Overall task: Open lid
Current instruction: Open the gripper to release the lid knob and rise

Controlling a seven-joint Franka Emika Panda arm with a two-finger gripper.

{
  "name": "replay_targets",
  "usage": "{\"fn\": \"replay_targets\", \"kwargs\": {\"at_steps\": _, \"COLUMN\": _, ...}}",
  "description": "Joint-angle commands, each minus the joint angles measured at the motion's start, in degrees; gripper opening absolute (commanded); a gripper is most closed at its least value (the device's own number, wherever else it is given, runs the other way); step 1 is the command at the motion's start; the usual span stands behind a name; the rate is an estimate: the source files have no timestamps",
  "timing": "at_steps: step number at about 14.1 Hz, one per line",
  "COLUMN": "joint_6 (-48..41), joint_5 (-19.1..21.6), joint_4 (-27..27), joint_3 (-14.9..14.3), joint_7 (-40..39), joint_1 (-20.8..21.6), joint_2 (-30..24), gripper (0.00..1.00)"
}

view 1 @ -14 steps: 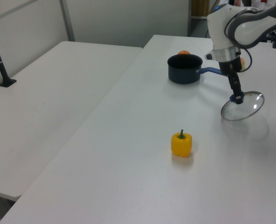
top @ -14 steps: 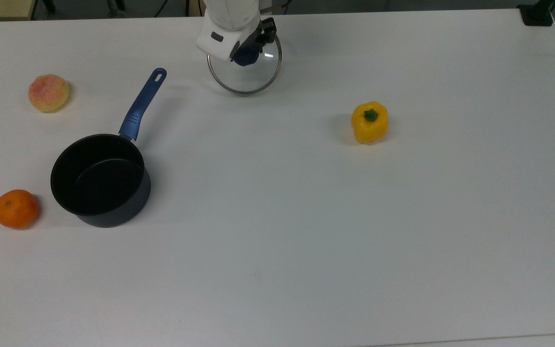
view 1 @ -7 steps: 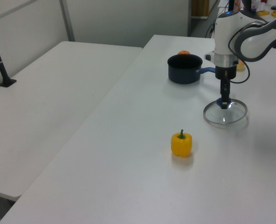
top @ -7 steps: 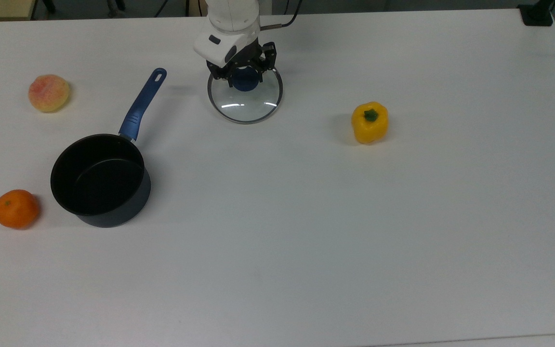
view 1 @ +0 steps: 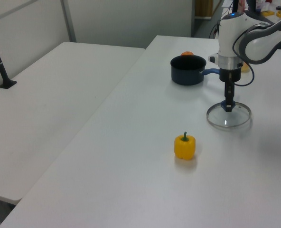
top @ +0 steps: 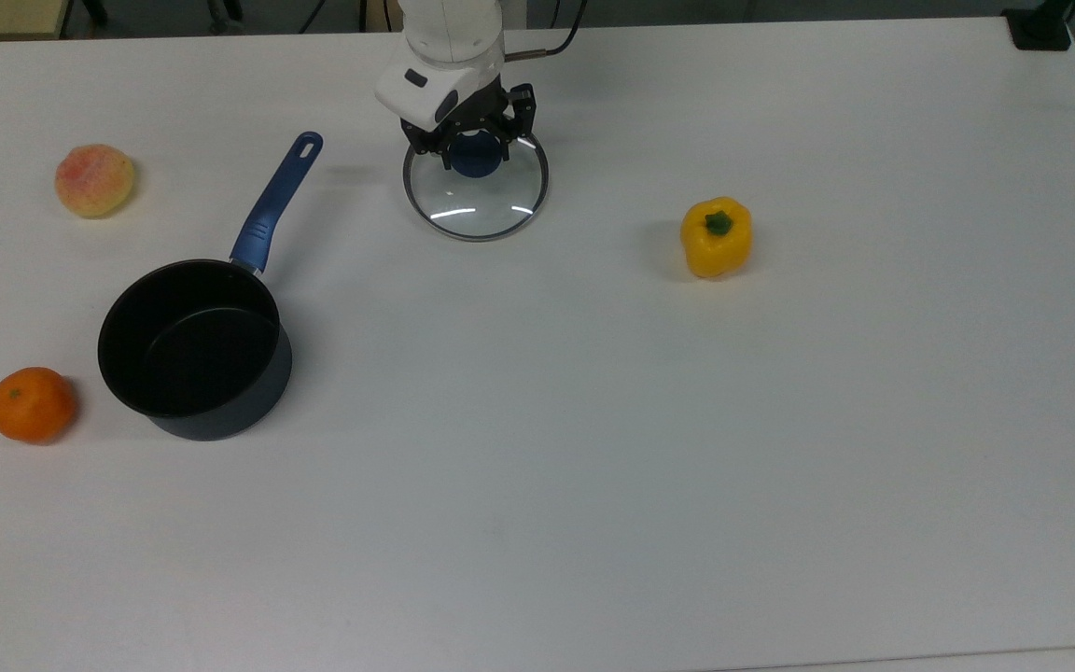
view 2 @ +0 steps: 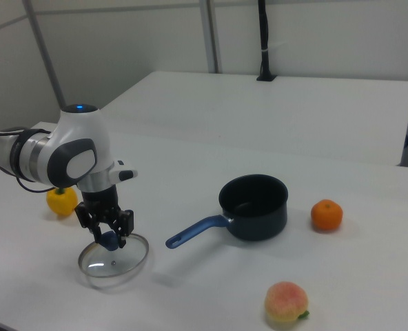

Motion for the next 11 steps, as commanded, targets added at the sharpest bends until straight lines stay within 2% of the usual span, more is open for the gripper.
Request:
{"fn": "replay_targets", "kwargs": {"at_steps": 1, "joint_6": 0.9, "joint_5": -0.72, "joint_4": -1.14, "joint_3": 0.7, "joint_7": 2.37, "joint_1": -0.15, "joint_2": -0.8, "gripper": 0.72}}
{"fn": "replay_targets", "kwargs": {"at_steps": 7, "joint_6": -3.31, "joint_5": -0.72, "joint_4": 0.96, "joint_3": 0.7, "joint_7": 2.46, "joint_1": -0.15, "joint_2": -0.97, "gripper": 0.98}}
{"fn": "replay_targets", "kwargs": {"at_steps": 11, "joint_6": -15.06, "joint_5": -0.19, "joint_4": 10.78, "joint_3": 0.7, "joint_7": 4.57, "joint_1": -0.85, "joint_2": -1.59, "gripper": 1.0}}
